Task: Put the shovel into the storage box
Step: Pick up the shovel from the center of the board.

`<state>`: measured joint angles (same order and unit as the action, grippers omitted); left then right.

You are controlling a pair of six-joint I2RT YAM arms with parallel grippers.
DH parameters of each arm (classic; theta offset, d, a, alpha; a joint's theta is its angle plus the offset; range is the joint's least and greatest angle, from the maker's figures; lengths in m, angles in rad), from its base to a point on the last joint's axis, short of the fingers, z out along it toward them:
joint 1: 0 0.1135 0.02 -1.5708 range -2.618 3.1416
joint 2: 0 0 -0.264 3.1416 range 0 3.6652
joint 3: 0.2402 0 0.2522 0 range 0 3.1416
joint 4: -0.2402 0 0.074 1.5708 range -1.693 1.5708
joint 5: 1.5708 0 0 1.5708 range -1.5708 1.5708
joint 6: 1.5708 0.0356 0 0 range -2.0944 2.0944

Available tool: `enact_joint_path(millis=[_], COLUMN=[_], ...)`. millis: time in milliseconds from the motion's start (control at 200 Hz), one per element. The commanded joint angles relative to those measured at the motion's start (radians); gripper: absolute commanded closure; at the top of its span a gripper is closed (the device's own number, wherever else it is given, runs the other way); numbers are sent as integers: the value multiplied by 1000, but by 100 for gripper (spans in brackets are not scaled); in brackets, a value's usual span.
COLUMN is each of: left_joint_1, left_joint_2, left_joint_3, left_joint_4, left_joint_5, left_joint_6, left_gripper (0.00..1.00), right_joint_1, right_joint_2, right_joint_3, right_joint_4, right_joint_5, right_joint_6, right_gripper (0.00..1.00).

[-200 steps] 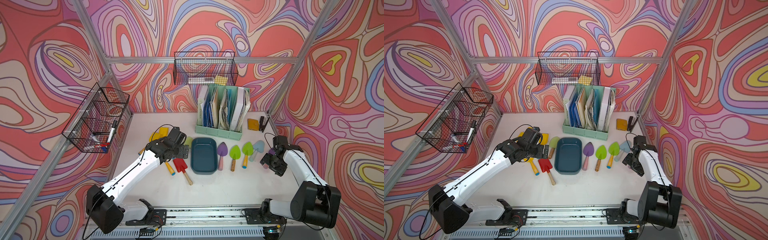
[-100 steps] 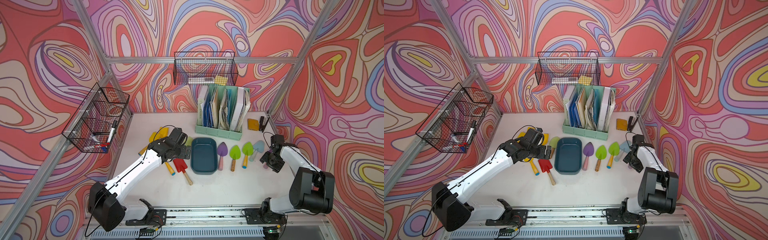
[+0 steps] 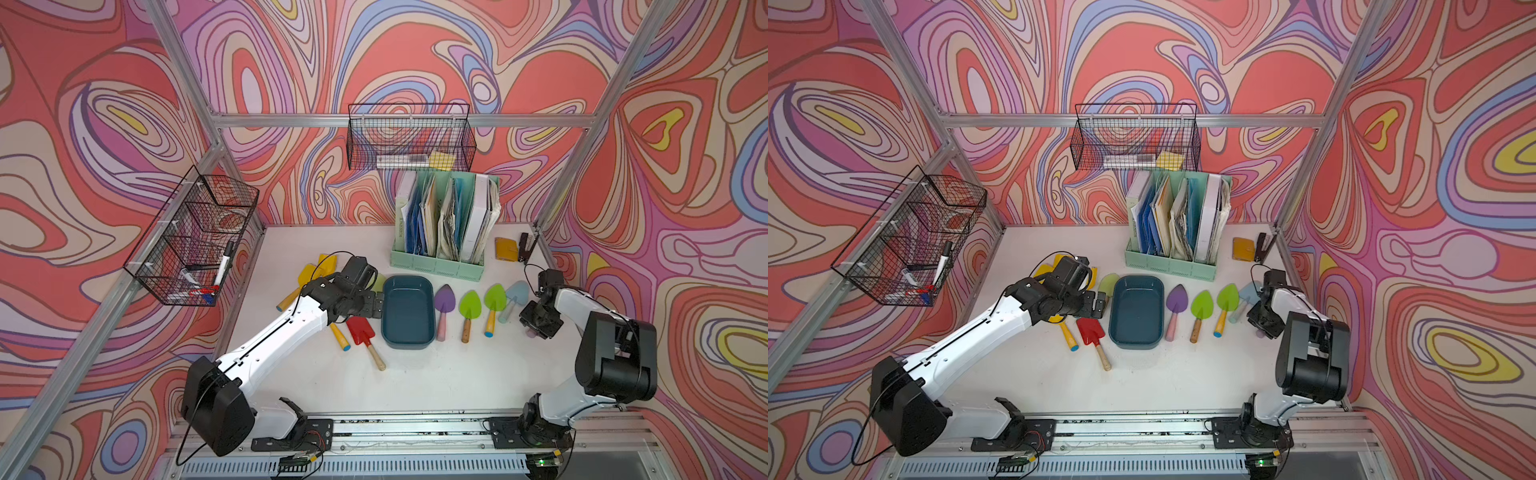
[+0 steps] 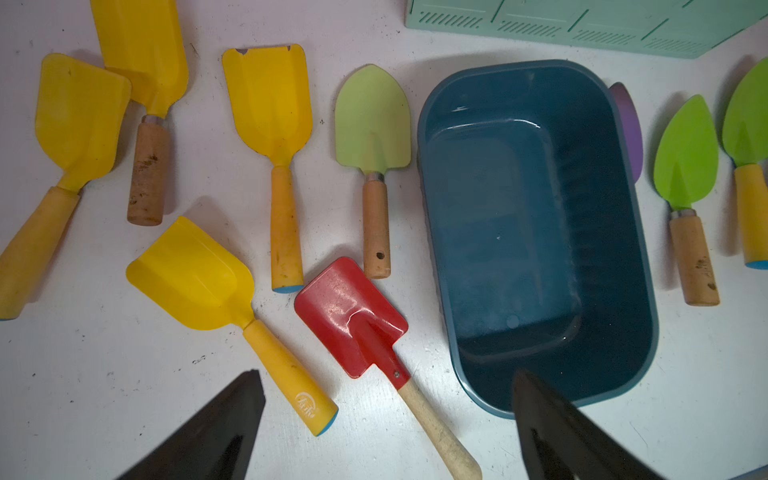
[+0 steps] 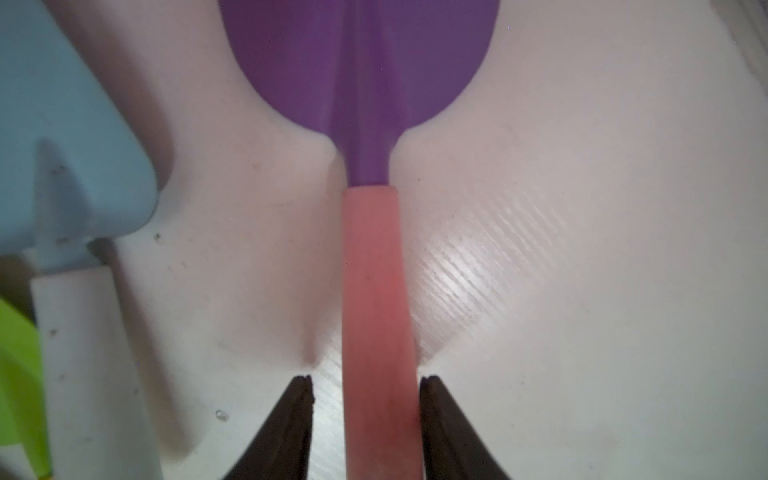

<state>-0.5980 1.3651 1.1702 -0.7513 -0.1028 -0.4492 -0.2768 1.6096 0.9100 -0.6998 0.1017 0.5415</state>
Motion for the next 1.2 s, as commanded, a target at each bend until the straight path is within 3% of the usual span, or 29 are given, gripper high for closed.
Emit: enact_joint_path(millis=[0, 145, 356, 561, 766, 886, 1192], left_joint_1=[-3, -6, -28, -40, -40, -40, -40], left_joint_2=[15, 16, 8, -45, -51, -24, 45], left_joint_3=[27, 34, 61, 76, 98, 125, 195], left_joint_4=[-11, -18, -31, 28, 104, 145, 240], left_joint_5=[7, 9, 37, 201, 343, 391, 468], left_joint_6=[-13, -17, -22, -23, -41, -57, -100], left_gripper=[1, 2, 5, 5, 5, 7, 12], right_joint_1=[-6, -7, -7, -7, 16, 141, 677], right_joint_2=[14, 7, -51, -229, -402, -440, -466], right_joint_3=[-19, -31, -36, 39, 155, 224, 326], right_joint_4=[36, 34, -2, -141, -266, -326, -329], right_joint_5=[-17, -12, 15, 60, -74, -106, -45], right_joint_6=[4, -2, -18, -96, -216, -241, -167], right_gripper=[72, 100, 100, 100, 100, 100, 100])
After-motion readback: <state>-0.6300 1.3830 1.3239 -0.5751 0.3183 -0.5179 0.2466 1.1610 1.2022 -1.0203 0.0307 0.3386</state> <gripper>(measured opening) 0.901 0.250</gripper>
